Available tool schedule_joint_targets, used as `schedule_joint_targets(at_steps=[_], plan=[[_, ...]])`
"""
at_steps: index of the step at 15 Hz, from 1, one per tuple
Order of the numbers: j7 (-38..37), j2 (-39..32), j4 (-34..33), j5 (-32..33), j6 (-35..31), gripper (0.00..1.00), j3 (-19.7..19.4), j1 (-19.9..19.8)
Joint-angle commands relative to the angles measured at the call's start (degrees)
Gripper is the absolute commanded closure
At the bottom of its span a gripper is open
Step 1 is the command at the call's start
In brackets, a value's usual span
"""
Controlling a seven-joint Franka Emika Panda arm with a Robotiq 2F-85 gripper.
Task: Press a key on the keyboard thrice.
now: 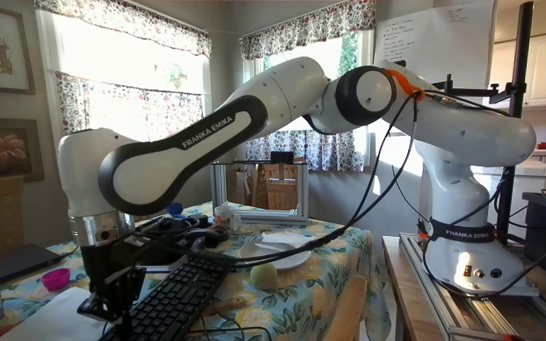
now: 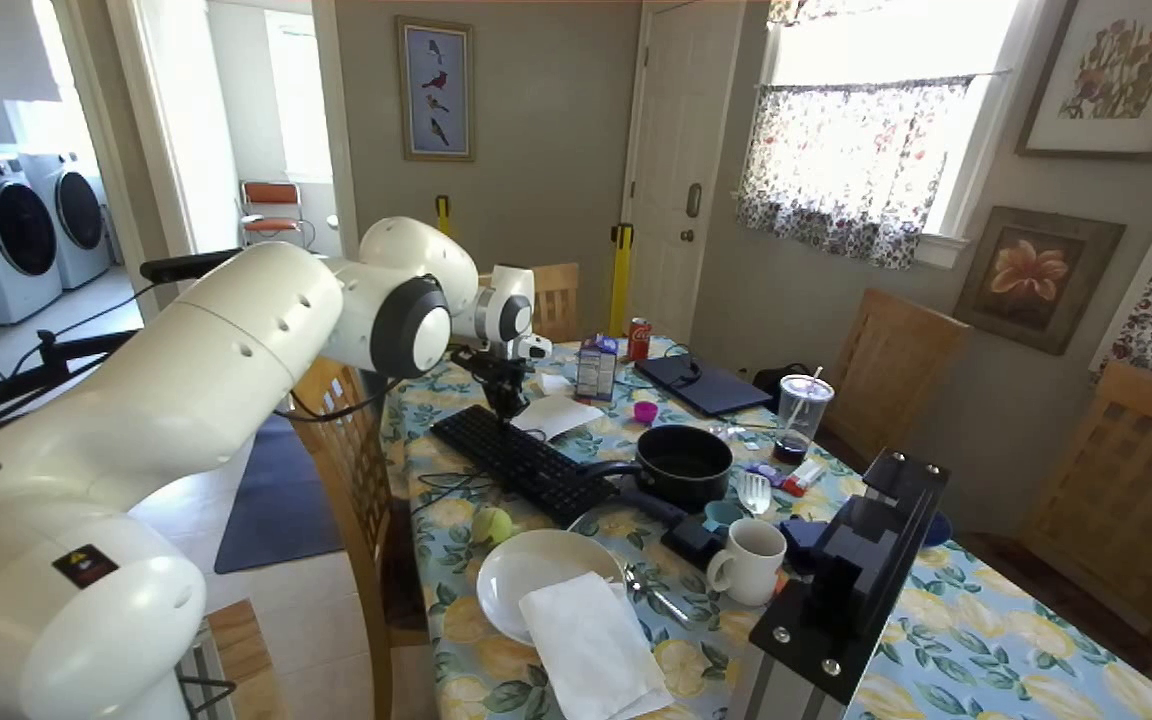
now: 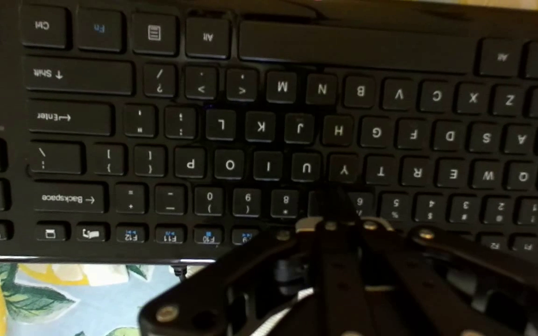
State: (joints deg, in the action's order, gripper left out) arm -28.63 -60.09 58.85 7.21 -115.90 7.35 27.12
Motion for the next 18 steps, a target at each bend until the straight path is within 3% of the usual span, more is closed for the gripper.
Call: schedule_joint_targets(at_steps=[1, 13, 18], plan=[[0.45, -1.07, -1.58, -0.84, 1.74, 1.00, 0.55, -0.40], [0.88, -1.96, -1.67, -0.90, 2.72, 1.00, 0.79, -0.53], [-1.36, 1.09, -0.69, 0.77, 2.56, 1.00, -0.59, 0.99]])
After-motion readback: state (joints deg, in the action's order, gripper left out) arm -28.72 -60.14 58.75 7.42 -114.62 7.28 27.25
